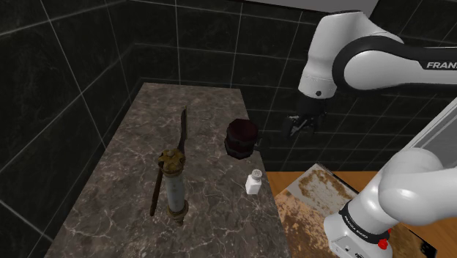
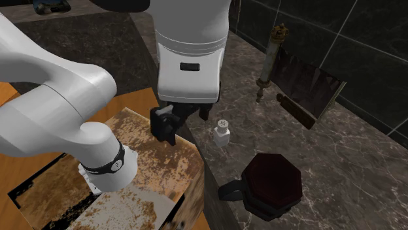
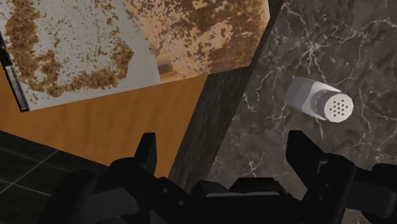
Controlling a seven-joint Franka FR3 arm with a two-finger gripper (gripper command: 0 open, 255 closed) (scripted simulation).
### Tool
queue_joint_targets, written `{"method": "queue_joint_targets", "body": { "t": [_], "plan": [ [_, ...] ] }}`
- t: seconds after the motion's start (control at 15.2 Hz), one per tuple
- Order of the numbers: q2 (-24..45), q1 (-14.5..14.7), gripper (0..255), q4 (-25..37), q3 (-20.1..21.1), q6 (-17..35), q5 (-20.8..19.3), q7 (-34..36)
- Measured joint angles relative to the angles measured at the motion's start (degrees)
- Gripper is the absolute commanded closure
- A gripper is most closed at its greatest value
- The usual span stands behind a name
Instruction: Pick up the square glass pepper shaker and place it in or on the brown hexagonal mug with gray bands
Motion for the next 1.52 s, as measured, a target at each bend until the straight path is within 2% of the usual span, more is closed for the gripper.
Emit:
{"method": "queue_joint_targets", "body": {
  "t": [0.4, 0.73, 1.25, 1.52],
  "plan": [
    [5.0, 2.9, 0, -2.5, 7.4, 9.5, 7.0, 7.8],
    [13.1, 4.2, 0, -1.9, 14.2, 19.2, 11.4, 14.3],
    [18.6, 4.5, 0, -4.1, 17.8, 27.7, 13.3, 16.0],
    [19.4, 4.5, 0, -4.7, 18.2, 29.0, 13.6, 16.1]
  ]
}}
